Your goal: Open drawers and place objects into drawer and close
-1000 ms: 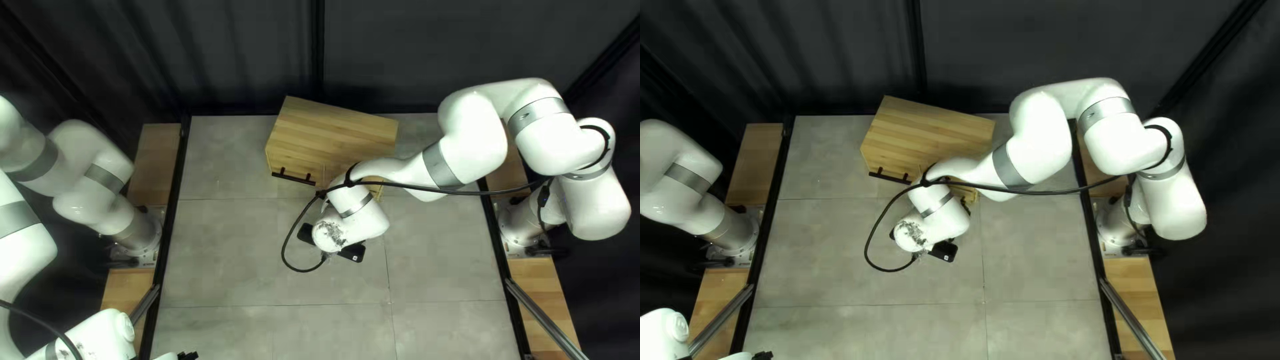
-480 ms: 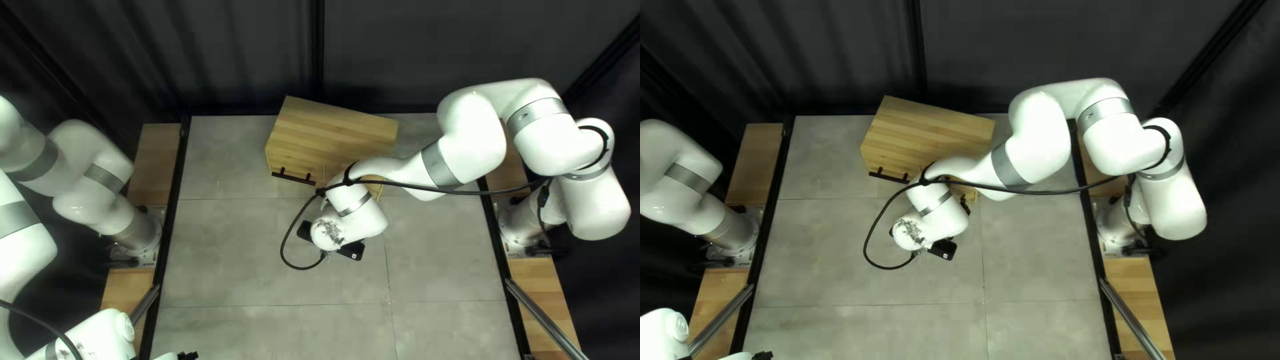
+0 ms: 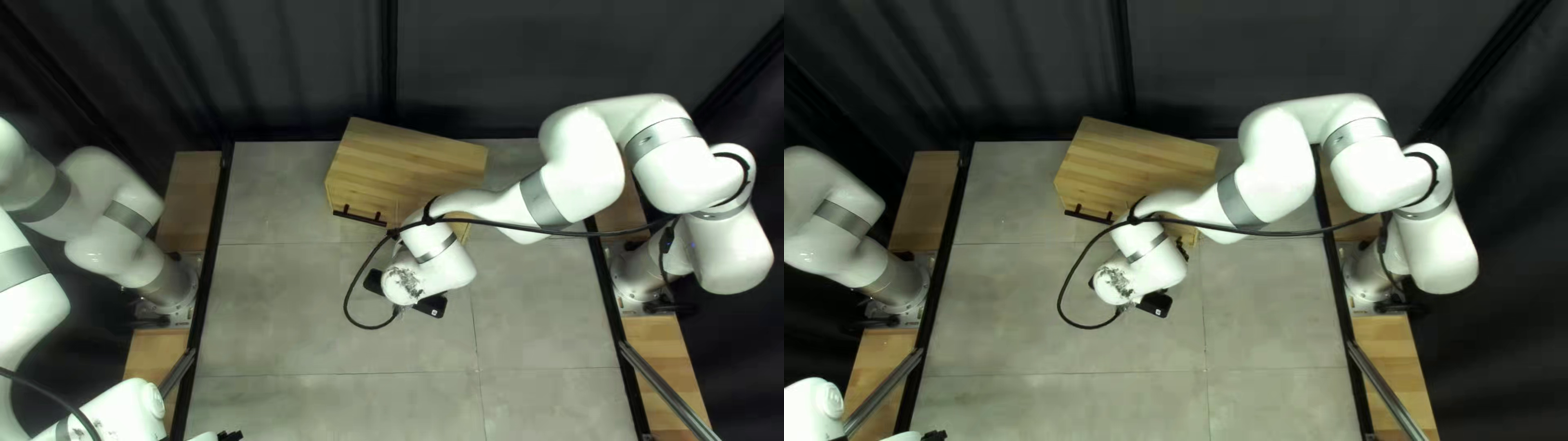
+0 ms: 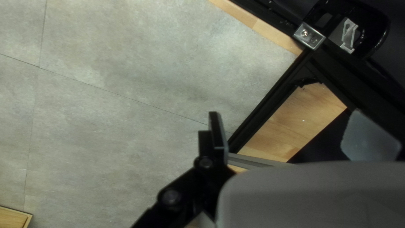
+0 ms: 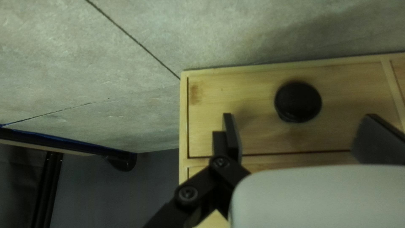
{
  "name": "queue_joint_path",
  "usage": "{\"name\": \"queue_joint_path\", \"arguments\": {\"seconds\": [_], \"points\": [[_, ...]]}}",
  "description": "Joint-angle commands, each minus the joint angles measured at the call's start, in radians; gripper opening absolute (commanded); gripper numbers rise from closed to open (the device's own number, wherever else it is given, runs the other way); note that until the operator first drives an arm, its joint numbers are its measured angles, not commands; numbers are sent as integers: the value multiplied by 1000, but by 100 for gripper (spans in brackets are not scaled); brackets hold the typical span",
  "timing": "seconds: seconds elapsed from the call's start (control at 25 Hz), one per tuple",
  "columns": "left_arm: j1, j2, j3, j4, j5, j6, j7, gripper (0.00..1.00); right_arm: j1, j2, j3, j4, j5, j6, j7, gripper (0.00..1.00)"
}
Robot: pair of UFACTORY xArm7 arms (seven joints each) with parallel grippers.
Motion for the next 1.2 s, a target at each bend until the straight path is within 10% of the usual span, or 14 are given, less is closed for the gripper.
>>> {"name": "queue_joint_path", "arguments": {"seconds": [0.04, 0.56, 1.2], "points": [[0, 0, 0, 0, 0, 0, 0, 100, -49, -144, 37, -75, 84, -130, -81, 100], [0, 0, 0, 0, 0, 0, 0, 100, -119, -374, 65, -147, 446, -335, -152, 100], [0, 0, 0, 0, 0, 0, 0, 100, -112, -378, 68, -124, 459, -308, -118, 100]]}}
